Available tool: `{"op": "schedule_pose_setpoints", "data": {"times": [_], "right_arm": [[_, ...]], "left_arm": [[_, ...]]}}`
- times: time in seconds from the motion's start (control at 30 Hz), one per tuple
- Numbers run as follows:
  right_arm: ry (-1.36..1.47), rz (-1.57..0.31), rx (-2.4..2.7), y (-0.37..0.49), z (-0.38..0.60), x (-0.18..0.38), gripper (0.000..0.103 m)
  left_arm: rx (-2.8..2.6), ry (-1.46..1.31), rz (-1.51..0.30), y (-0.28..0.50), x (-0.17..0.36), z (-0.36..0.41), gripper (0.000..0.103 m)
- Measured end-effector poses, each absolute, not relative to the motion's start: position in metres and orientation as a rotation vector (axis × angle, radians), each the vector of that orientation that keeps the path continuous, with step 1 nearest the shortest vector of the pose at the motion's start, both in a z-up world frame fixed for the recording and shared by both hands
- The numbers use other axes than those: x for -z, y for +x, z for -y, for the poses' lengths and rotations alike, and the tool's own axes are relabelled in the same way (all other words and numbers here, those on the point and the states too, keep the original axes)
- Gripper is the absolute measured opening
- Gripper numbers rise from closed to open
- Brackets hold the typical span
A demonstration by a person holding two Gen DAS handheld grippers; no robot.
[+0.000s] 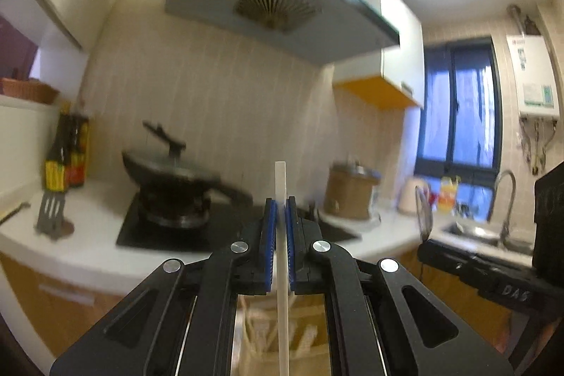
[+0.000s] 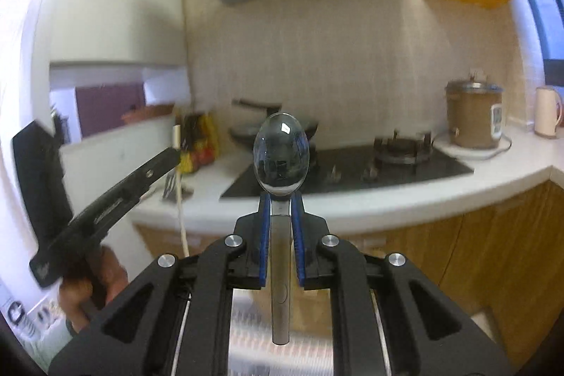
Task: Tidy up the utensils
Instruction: 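Lift the spoon with the right tool while the left tool carries the chopstick over the basket, then open the right tool over the basket while the left tool releases the chopstick into it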
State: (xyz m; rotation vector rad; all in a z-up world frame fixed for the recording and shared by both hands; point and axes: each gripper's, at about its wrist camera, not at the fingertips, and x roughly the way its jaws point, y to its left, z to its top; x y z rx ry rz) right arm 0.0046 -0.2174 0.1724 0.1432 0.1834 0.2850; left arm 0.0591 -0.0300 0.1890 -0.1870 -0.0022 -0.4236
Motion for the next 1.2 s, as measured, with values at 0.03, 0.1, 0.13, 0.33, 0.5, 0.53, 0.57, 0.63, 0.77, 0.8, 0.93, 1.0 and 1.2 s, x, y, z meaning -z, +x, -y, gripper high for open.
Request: {"op": "schedule_pose_setpoints", "data": {"times": [0.03, 0.1, 0.13, 0.33, 0.5, 0.53, 0.57, 0.63, 0.77, 0.8, 0.93, 1.0, 1.2], "right_arm": [[0.140, -0.172, -0.279, 0.014, 0.215, -0.174, 0.010], [0.133, -0.157, -0.270, 0.027, 0.211, -0.172, 0.010], [0.125, -0.152, -0.258, 0.037, 0.208, -0.169, 0.010], [0.081, -0.136, -0.182, 0.067, 0.195, -0.140, 0.010], [0.040, -0.156, -0.152, 0.081, 0.188, -0.111, 0.010], [0.028, -0.159, -0.147, 0.083, 0.186, -0.106, 0.010], [0.017, -0.157, -0.140, 0.083, 0.185, -0.102, 0.010], [-0.006, -0.151, -0.129, 0.083, 0.181, -0.097, 0.010], [-0.040, -0.149, -0.124, 0.078, 0.175, -0.087, 0.010], [-0.046, -0.151, -0.127, 0.077, 0.175, -0.085, 0.010], [-0.065, -0.168, -0.138, 0.071, 0.174, -0.071, 0.011], [-0.088, -0.155, -0.119, 0.063, 0.173, -0.069, 0.011], [-0.089, -0.189, -0.134, 0.041, 0.174, -0.078, 0.043]], "left_arm": [[0.425, -0.196, 0.018, 0.063, -0.191, 0.029, 0.003], [0.432, -0.186, 0.088, 0.069, -0.191, 0.033, 0.003], [0.421, -0.165, 0.117, 0.070, -0.189, 0.036, 0.003], [0.424, -0.154, 0.098, 0.100, -0.165, 0.051, 0.003], [0.410, -0.141, 0.063, 0.121, -0.143, 0.054, 0.003], [0.408, -0.130, 0.058, 0.124, -0.139, 0.054, 0.004], [0.400, -0.118, 0.057, 0.126, -0.135, 0.056, 0.004], [0.401, -0.114, 0.043, 0.131, -0.130, 0.055, 0.004], [0.402, -0.107, 0.017, 0.135, -0.119, 0.057, 0.004], [0.400, -0.094, 0.016, 0.133, -0.116, 0.058, 0.004], [0.397, -0.056, -0.003, 0.126, -0.109, 0.060, 0.004], [0.405, -0.057, -0.033, 0.124, -0.106, 0.055, 0.005], [0.420, -0.099, -0.106, 0.112, -0.105, 0.034, 0.031]]}}
